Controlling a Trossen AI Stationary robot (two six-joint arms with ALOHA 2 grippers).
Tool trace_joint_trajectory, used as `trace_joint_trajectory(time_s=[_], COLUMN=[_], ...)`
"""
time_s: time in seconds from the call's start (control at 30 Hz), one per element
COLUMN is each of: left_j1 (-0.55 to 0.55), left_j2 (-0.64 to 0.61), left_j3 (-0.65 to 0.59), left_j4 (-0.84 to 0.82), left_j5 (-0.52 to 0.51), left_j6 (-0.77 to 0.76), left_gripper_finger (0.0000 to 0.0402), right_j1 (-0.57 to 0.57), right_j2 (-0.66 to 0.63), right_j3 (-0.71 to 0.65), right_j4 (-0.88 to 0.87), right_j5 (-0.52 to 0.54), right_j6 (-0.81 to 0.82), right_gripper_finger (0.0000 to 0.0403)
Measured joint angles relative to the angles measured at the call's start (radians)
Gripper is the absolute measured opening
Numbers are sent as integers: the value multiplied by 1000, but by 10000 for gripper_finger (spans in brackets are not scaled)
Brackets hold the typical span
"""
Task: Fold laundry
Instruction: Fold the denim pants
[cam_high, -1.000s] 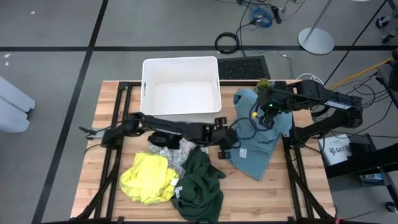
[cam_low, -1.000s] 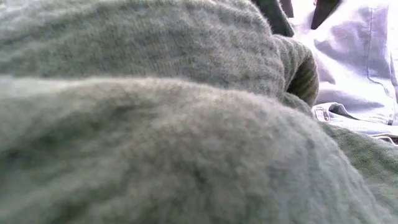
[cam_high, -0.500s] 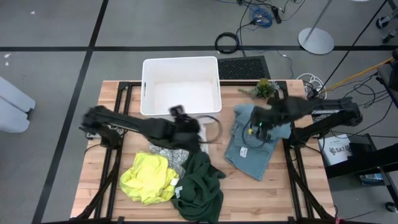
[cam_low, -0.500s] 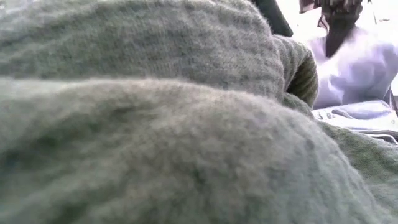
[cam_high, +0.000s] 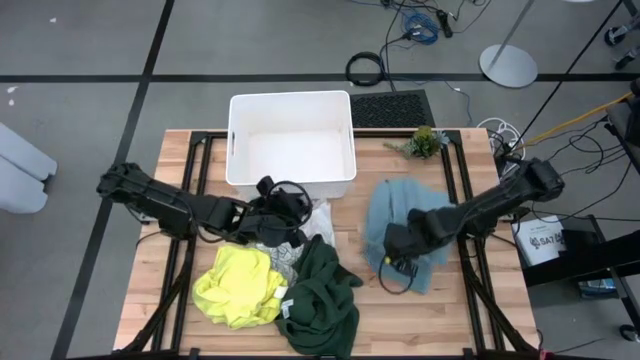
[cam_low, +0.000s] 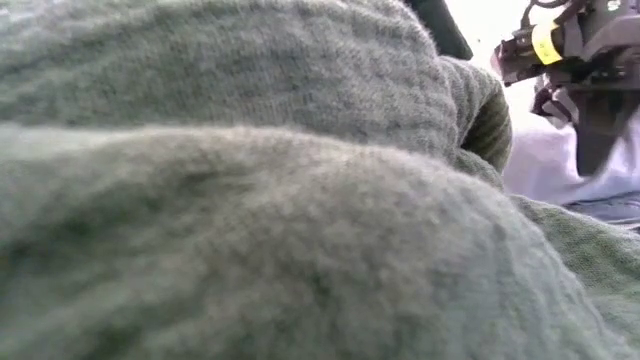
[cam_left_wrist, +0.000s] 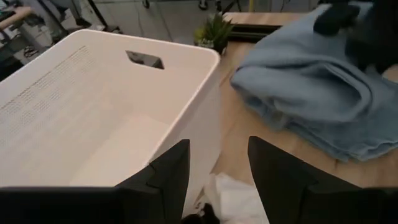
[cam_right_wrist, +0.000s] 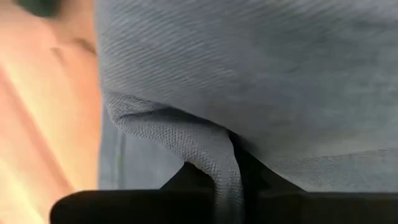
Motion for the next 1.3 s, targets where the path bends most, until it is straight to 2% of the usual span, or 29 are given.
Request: trace_joint_trajectory(time_s=[0.13,0.33,0.47,0.63,0.77,0.97,1.03,1.17,1.3], left_j1=[2,1,2,1,1,1,1,1,1], left_j2=[-1,-1,-1,-1,-1,-1,-1,-1,-1], left_j3=[-11,-11,-11,-11,-11,-11,-11,-11,-11], left_j4=[25,28,21,21,28,30,30,30,30], left_j5=[-7,-27,-27,-24,-23,-20,-20,-20,-19], left_j6=[24,50,69,69,68,68,68,68,69], left_gripper_finger=[173,173,173,173,173,173,173,173,173], right_j1=[62,143,191,227,235,236,243,279,313], right_j2=[76,167,171,148,147,146,146,176,245], right_j3=[0,1,1,1,14,65,67,67,66], right_j4=[81,88,125,178,193,202,224,261,261], right_j5=[-5,-1,-58,-61,-85,-218,-232,-164,-70], right_j6=[45,35,37,3,-51,-32,-17,-16,-18], right_gripper_finger=[10,12,12,21,67,170,201,248,275])
